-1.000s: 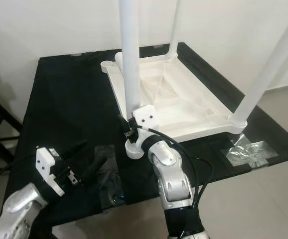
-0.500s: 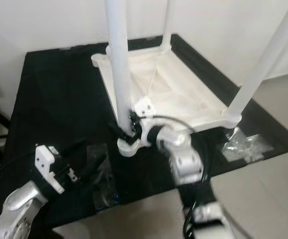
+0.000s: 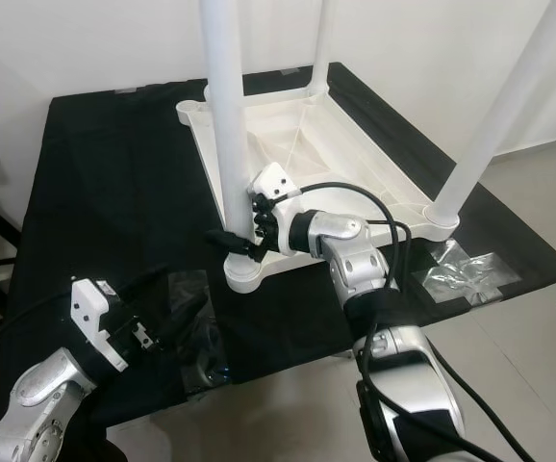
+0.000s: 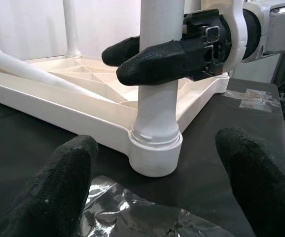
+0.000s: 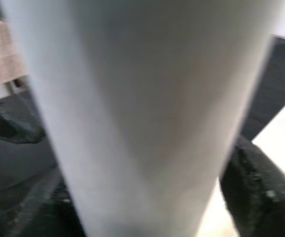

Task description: Building children table

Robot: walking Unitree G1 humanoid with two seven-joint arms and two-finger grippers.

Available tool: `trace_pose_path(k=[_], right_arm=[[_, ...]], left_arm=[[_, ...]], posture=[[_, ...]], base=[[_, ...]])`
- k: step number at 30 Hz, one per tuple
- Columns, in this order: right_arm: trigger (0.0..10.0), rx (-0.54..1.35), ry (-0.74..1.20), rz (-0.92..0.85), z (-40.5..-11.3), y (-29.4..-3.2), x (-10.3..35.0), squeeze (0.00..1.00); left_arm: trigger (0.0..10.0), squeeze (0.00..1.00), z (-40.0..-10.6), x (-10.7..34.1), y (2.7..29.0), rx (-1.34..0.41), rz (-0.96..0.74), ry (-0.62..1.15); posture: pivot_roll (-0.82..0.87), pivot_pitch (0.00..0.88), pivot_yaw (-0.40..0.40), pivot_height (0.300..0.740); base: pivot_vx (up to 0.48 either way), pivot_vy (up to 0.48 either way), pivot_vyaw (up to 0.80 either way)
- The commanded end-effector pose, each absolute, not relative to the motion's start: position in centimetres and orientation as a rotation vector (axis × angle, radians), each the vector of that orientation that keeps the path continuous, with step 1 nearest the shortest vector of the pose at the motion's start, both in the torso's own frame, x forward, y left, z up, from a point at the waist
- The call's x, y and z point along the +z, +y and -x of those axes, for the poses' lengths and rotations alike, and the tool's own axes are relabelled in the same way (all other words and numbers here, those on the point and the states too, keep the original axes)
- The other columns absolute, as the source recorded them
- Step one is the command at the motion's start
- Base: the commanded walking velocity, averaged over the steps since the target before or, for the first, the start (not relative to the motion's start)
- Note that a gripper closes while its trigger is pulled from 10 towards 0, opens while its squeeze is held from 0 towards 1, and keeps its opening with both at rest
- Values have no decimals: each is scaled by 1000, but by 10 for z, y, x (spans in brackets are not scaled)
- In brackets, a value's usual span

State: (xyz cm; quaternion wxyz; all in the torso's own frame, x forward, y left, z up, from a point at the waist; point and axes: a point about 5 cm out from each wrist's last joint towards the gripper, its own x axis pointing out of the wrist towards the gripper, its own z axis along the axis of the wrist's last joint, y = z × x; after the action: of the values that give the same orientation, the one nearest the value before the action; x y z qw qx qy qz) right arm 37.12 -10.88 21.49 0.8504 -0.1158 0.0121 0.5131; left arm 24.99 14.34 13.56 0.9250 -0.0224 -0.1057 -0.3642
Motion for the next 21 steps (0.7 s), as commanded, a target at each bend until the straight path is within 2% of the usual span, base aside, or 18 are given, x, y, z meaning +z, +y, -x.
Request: trace_pose_path(k=[1,10,12,13,16,17,18,19,20,21], right_arm=[[0,1083,0,242,-374,-114,220,0],[0,1054,13,249,-372,-126,209,0],[0,939,6,260,-371,-136,205,0],[0,939,6,260,-371,-136,205,0],[0,681,24,176,-362,-140,190,0],[0,681,24,176,-362,-140,190,0],[0,574,25,138,-358,-139,185,0],[0,424,36,80,-343,-129,170,0],[0,404,73,40,-318,-107,143,0],[0,427,125,140,-304,-89,128,0]], left_arm=[[10000,0,-247,131,142,-746,46,-206],[10000,0,-246,130,142,-747,47,-203],[10000,0,-245,130,143,-749,47,-201],[10000,0,-245,130,143,-749,47,-201],[10000,0,-245,130,145,-748,50,-200],[10000,0,-245,130,145,-748,50,-200],[10000,0,-245,130,146,-748,50,-199],[10000,0,-246,130,147,-750,50,-197],[10000,0,-247,131,148,-754,51,-195],[10000,0,-248,131,148,-757,52,-194]], posture=[[-32,140,-42,740],[-39,141,-32,740],[-50,148,-33,740],[-50,148,-33,740],[-59,155,-31,740],[-59,155,-31,740],[-61,157,-29,740],[-80,162,-27,740],[-80,164,-24,740],[-78,163,-24,740]], base=[[0,0,0],[0,0,0],[0,0,0],[0,0,0],[0,0,0],[0,0,0],[0,0,0],[0,0,0],[0,0,0],[0,0,0]])
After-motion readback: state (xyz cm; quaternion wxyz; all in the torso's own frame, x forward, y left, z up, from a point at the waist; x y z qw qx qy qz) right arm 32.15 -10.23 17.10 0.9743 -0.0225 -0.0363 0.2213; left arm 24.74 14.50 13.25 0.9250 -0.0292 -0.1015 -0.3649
